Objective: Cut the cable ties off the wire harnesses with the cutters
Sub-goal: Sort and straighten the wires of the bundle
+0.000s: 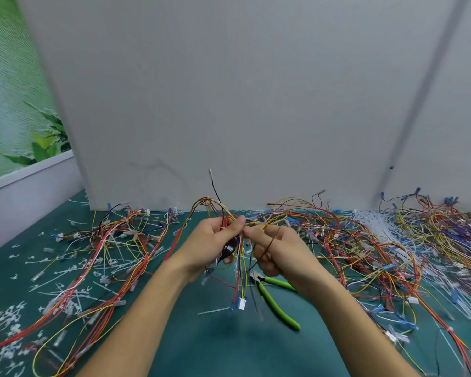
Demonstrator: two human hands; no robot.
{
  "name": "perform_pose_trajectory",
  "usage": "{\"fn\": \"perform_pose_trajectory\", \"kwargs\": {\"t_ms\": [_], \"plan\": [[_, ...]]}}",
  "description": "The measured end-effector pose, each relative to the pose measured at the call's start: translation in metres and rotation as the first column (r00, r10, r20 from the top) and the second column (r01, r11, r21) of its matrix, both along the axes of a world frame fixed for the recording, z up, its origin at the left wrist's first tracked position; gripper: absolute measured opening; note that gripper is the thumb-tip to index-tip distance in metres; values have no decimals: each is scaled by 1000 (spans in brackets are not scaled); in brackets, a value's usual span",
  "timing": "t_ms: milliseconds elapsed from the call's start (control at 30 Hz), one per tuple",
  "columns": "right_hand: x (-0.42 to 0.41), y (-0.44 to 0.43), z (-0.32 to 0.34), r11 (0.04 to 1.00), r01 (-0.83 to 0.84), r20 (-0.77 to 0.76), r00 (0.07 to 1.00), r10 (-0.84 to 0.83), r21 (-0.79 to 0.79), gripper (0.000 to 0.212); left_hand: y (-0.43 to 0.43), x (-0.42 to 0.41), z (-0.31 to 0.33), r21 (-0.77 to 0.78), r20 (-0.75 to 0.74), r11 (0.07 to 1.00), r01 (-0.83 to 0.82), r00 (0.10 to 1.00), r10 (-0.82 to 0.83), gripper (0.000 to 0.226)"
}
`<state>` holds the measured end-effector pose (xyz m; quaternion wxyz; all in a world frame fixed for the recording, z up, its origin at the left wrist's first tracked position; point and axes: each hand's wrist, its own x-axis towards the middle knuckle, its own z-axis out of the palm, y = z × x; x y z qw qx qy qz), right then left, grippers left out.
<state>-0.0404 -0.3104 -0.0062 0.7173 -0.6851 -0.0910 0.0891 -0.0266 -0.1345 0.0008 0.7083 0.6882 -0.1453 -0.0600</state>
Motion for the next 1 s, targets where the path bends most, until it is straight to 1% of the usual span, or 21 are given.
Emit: {"fn": "perform_pose_trajectory", "kwargs": {"t_ms": [100,167,233,300,367,400,467,500,567,633,700,867,933,1000], "plan": [[-1,2,-2,995,27,77,997,-20,-92,20,-2,2,-3,98,26,994,-40,999,38,34],[-1,2,-5,992,44,91,995,-34,-114,22,-5,2,-6,181,25,982,-50,999,47,31],[-1,3,-6,991,34,89,996,-23,-126,24,-7,1,-7,236,9,971,-39,999,38,27],[-1,3,-5,983,39,102,995,-21,-178,23,-9,1,-8,283,-4,959,-29,1000,31,26],[-1,2,-6,969,62,145,989,-27,-238,23,-9,2,-10,322,-21,947,-15,1000,23,28],[0,1,-6,961,83,177,984,-36,-265,27,-8,2,-10,336,-23,942,-2,1000,10,28],[2,0,-7,953,130,215,974,-71,-275,31,-7,0,-9,317,0,948,31,999,-32,22],[2,-1,-6,956,151,209,973,-98,-252,30,-5,-1,-8,292,17,955,41,999,-48,20],[5,-4,-3,971,168,143,979,-144,-170,32,-2,0,-6,262,66,965,10,997,-29,21],[6,-8,0,987,143,75,988,-137,-80,33,1,3,-5,242,135,969,-55,991,22,21],[6,-11,2,992,122,57,991,-121,-26,26,3,5,-4,207,182,974,-88,982,50,19],[4,-12,1,996,91,144,986,-88,-14,12,4,6,-4,143,183,986,-83,981,56,16],[3,-12,2,997,68,168,984,-63,-25,12,5,7,-5,135,189,986,-94,980,67,13],[1,-11,4,998,44,202,979,-33,-47,17,6,9,-6,122,193,988,-92,979,68,7]]}}
